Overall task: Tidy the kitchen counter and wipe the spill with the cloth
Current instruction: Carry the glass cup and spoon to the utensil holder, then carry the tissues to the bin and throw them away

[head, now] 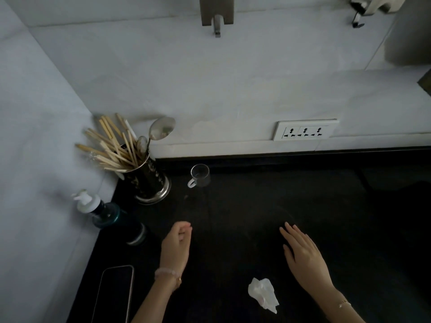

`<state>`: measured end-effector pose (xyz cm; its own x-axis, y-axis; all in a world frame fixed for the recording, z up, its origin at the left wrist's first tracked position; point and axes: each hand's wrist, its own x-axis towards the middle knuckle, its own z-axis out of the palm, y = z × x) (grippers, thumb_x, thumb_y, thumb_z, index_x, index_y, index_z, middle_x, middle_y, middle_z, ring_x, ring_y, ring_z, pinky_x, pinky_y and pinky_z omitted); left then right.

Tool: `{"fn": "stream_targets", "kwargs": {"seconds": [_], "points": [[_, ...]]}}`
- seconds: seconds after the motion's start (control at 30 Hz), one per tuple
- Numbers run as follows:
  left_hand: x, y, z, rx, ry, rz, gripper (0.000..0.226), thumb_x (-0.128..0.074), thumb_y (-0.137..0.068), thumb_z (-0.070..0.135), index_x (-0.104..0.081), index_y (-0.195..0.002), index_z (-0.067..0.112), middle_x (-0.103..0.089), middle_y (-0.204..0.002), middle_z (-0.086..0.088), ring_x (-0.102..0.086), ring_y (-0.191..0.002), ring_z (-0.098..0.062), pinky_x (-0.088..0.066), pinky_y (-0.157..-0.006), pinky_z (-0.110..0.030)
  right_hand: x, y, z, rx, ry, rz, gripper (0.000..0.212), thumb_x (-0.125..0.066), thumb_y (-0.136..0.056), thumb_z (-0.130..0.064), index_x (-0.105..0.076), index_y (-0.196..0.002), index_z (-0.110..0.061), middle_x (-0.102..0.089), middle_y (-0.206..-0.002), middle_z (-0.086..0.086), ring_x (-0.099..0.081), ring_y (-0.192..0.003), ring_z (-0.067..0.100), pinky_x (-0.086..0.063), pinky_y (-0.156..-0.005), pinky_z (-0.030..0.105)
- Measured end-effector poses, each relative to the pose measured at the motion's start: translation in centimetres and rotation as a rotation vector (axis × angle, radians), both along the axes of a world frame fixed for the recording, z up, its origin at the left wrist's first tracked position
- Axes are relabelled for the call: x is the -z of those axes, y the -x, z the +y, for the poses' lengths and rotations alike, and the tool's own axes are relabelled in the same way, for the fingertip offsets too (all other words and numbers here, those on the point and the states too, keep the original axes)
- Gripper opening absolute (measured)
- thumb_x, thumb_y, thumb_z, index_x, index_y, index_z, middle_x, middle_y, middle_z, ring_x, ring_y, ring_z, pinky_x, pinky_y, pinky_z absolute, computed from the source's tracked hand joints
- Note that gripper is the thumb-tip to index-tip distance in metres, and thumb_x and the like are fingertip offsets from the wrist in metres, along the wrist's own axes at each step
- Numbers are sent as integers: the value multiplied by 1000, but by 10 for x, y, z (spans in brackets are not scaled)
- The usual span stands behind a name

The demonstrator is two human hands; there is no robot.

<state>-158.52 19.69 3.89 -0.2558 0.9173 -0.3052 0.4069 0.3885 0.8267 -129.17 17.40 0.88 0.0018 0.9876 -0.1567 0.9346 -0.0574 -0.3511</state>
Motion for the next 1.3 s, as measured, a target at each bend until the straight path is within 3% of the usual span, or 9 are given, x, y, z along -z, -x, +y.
{"fn": "stream_targets", "kwargs": {"seconds": [0.23, 0.47, 0.6, 0.73, 0.87, 1.1, 1.3], "points": [[3, -17, -97, 271, -43, 323, 25, -52, -90, 18, -56, -115, 22, -60, -109, 14, -56, -102, 2, -45, -96, -19, -13, -3, 0, -8, 42, 65, 51, -42, -95, -31, -27, -145, -29, -23, -156, -7, -17, -144, 9, -18, -118, 29], [-12, -60, -122, 387, -71, 345, 36, -49, -91, 25, -45, -126, 29, -49, -128, 15, -47, -119, 1, -39, -102, -16, -51, -46, -52, 200, -116, 156, 50, -53, -90, -27, -39, -139, -26, -45, -143, -4, -44, -131, 12, -41, -104, 31], [-12, -88, -118, 544, -182, 358, 41, -50, -91, 26, -42, -131, 26, -45, -135, 12, -42, -124, 0, -32, -99, -11, -50, -84, -107, 343, -42, 167, 53, -57, -88, -31, -40, -138, -26, -48, -139, -1, -48, -126, 17, -44, -97, 32], [-6, -108, -109, 660, -183, 395, 53, -56, -88, 23, -36, -137, 25, -37, -144, 7, -31, -135, -8, -29, -112, -24, -43, -101, -151, 379, 107, 149, 66, -63, -80, -45, -37, -139, -34, -44, -142, -5, -39, -131, 18, -42, -101, 35], [0, -120, -106, 745, -106, 443, 60, -58, -87, 22, -31, -140, 27, -29, -149, 7, -24, -139, -11, -28, -115, -32, -34, -101, -179, 362, 185, 177, 70, -65, -75, -53, -37, -138, -37, -43, -140, -10, -37, -130, 14, -42, -102, 33], [5, -134, -111, 721, -133, 516, 36, -56, -87, 19, -52, -122, 25, -50, -129, 8, -46, -120, -9, -42, -103, -27, -17, -100, -194, 416, 59, 222, 39, -63, -83, -34, -56, -122, -29, -54, -117, -10, -56, -100, 9, -47, -82, 18], [-1, -139, -124, 477, -71, 237, 24, -57, -87, 15, -59, -111, 20, -58, -116, 2, -53, -110, -11, -44, -95, -25, -11, -112, -195, 477, 32, 319, 19, -62, -85, -27, -66, -103, -24, -62, -96, -11, -55, -79, 1, -37, -63, 9]]}}
